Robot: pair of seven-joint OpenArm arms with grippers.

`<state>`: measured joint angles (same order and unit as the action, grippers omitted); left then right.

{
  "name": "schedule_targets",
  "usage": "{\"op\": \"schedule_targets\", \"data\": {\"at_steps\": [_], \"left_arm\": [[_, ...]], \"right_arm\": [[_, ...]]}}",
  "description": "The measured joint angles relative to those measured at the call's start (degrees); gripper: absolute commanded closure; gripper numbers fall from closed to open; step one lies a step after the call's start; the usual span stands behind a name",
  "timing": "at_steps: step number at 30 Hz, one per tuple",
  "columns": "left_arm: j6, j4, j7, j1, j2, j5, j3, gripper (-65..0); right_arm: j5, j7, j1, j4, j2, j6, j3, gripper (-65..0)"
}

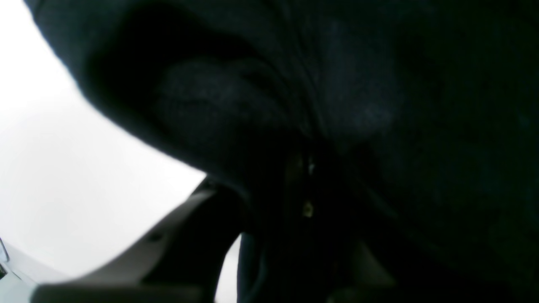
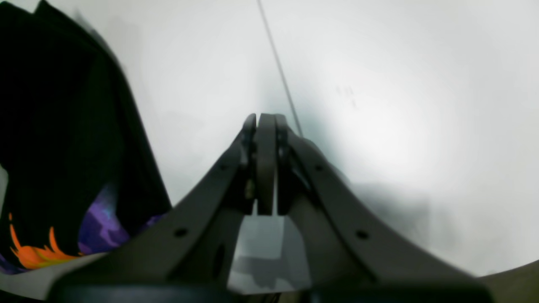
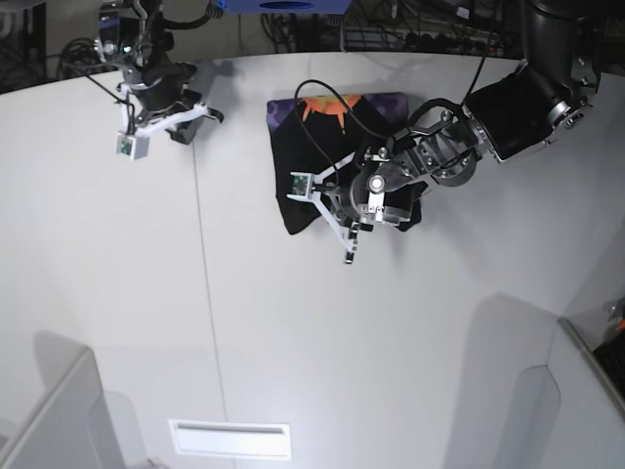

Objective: Fold the T-shirt properly
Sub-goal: 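Flatten and square the folded shirt with the left gripper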

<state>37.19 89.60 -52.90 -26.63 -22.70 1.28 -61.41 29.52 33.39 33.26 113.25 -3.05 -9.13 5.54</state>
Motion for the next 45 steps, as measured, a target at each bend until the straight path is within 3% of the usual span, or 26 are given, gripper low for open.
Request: {"op": "schedule_targets", "data": {"at_steps": [15,34,39,42,45], "left_arm": [[0.2,-0.37,0.48,0.11,2.12,-1.44,-0.2,0.0],[0.2,-0.39,0.85,0.15,2.19,-1.22,0.07,0.0],[-0.04,-0.37,0.92,0.04,2.05,-1.29,0.2,-22.7],[-0.28,-0.26,1.05,-0.5,2.05,-1.27,0.24,-32.6],[-0.17,0.15,0.98,-1.33,2.12,-0.76,0.17,-38.0]], "right_arm": [[0.02,0.0,0.13,0.0,1.03,0.0,0.26,0.0],[0.02,0.0,0.11,0.0,1.03,0.0,0.24,0.0],[0.04,0.0,-0.02,0.0,1.03,0.0,0.24,0.0],[0.02,0.0,-0.02,0.0,1.03,0.0,0.24,0.0],[0.02,-0.02,-0.02,0.0,1.03,0.02,0.2,0.0]]}}
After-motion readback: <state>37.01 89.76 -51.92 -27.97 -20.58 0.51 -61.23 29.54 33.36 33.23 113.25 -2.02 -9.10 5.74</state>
